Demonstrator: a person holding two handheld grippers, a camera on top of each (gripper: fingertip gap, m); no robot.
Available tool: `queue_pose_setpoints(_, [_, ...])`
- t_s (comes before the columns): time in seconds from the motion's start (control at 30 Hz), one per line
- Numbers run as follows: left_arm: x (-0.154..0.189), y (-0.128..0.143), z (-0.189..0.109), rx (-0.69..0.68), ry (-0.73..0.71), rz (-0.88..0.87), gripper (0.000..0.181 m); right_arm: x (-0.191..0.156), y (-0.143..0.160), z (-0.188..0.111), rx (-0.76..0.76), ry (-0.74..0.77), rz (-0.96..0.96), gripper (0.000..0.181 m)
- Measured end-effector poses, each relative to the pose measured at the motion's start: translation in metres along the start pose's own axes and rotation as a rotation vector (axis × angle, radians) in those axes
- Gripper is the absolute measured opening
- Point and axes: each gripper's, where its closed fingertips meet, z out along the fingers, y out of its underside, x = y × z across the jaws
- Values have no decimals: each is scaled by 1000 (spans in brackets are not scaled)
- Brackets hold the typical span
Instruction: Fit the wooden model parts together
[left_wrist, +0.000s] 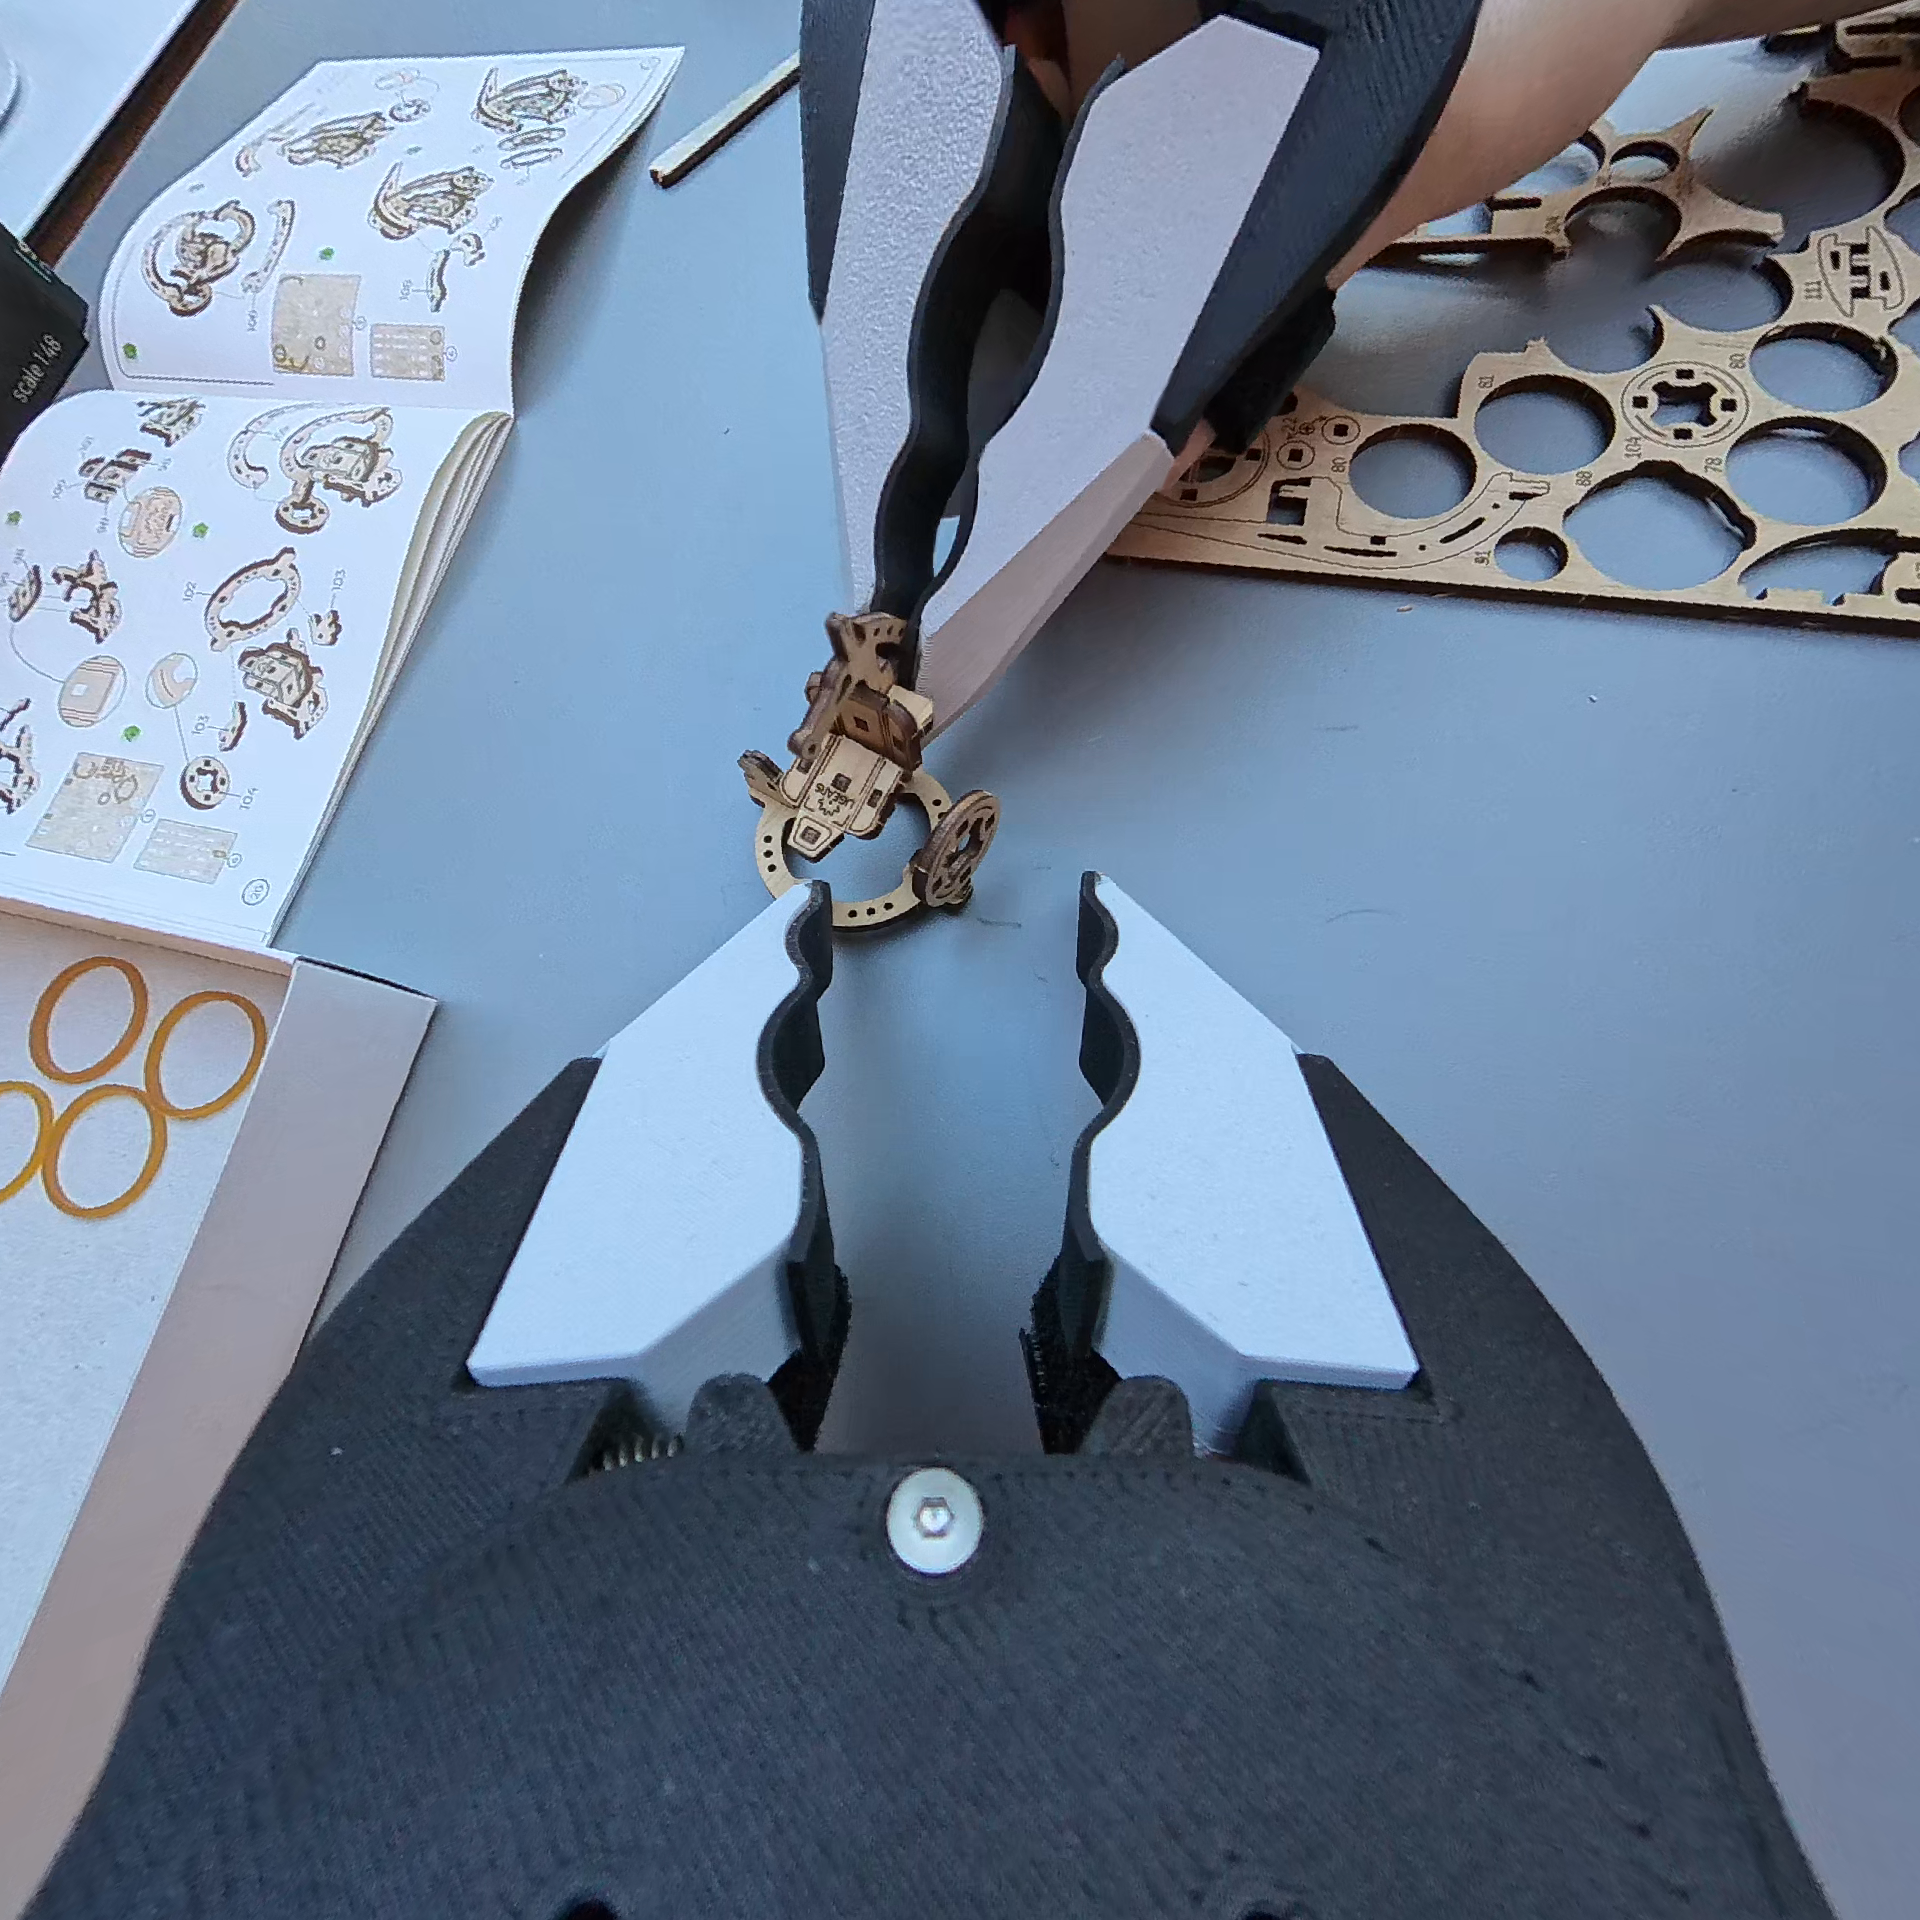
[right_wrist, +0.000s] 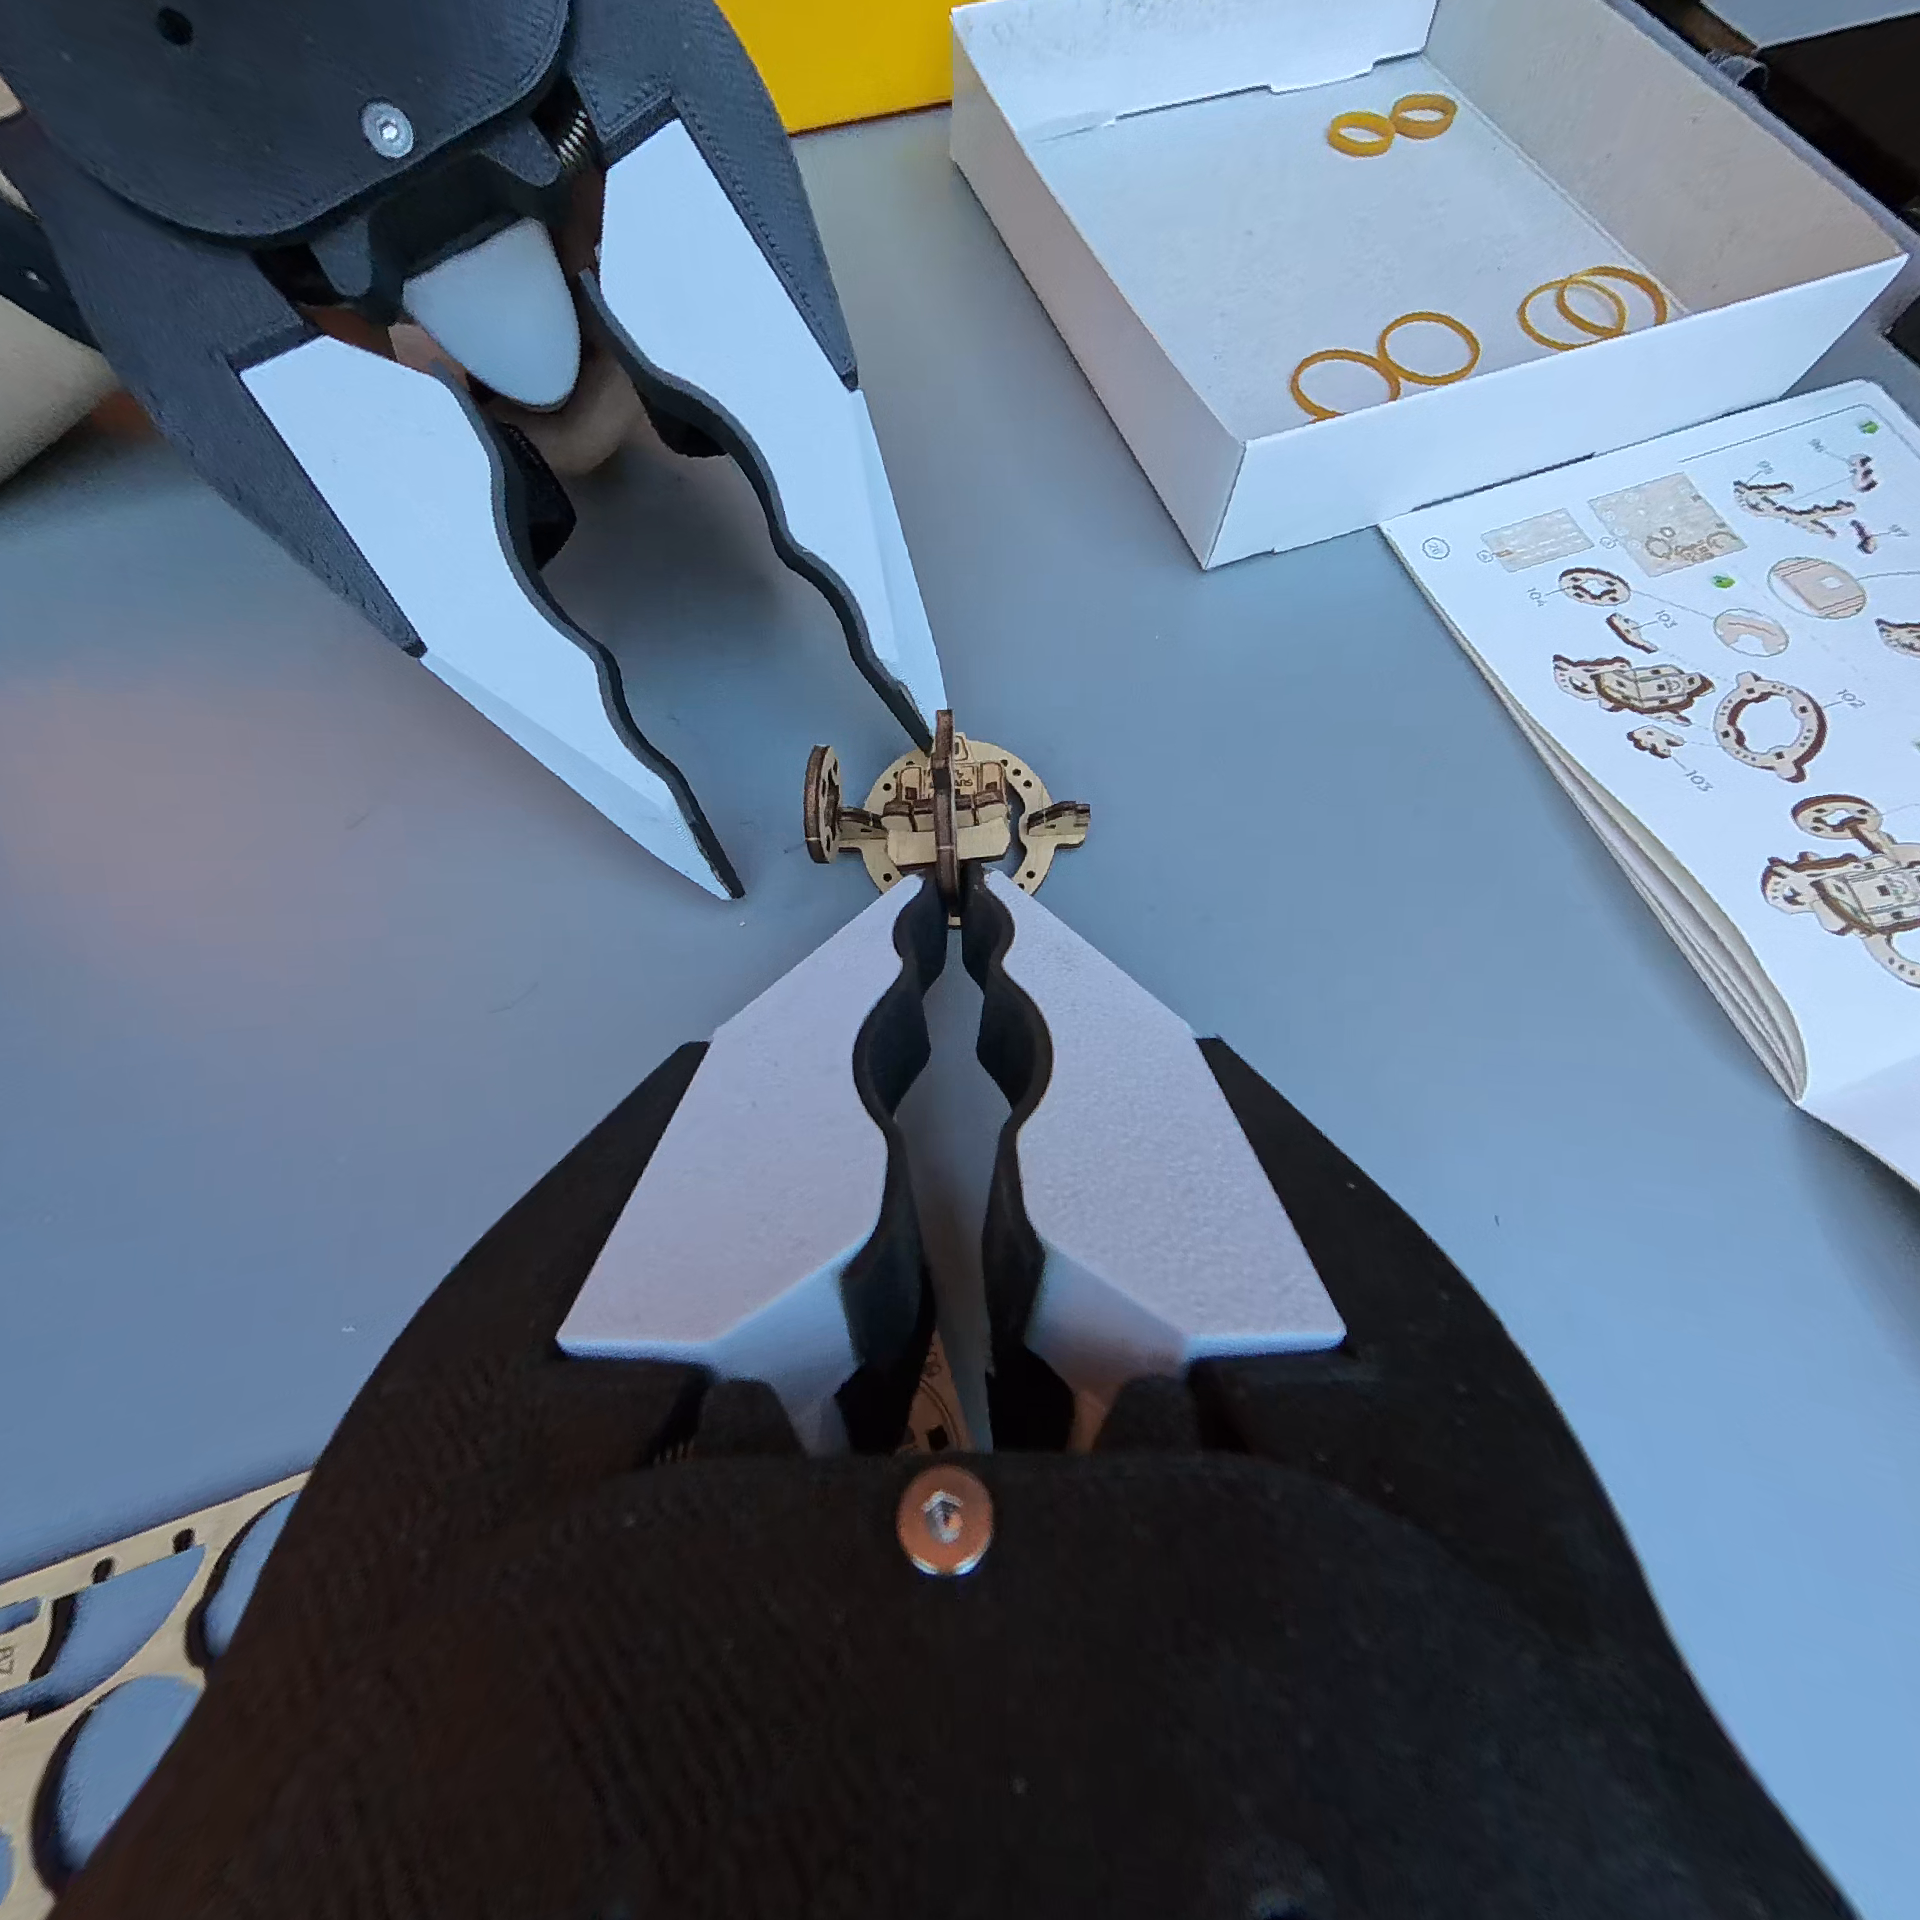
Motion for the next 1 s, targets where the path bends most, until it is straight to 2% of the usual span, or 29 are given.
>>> queue_pose_setpoints(0.13, [0, 0, 0, 1, 0, -1, 46, 1, 0, 0, 4, -47, 83, 3])
queue_pose_setpoints(0.3, [0, 0, 0, 2, 2, -3, 46, 0, 1, 0, -10, -5, 1, 3])
queue_pose_setpoints(0.57, [0, 0, 1, 4, 2, -4, 46, 0, 1, 0, 4, -8, 29, 3])
queue_pose_setpoints(0.8, [-6, -2, -5, -1, -35, 2, 50, 2, -8, -2, 36, -141, 328, 3])
queue_pose_setpoints(1.0, [-24, -24, -25, 111, -149, 12, 55, 11, -26, -17, 25, -271, 553, 3])
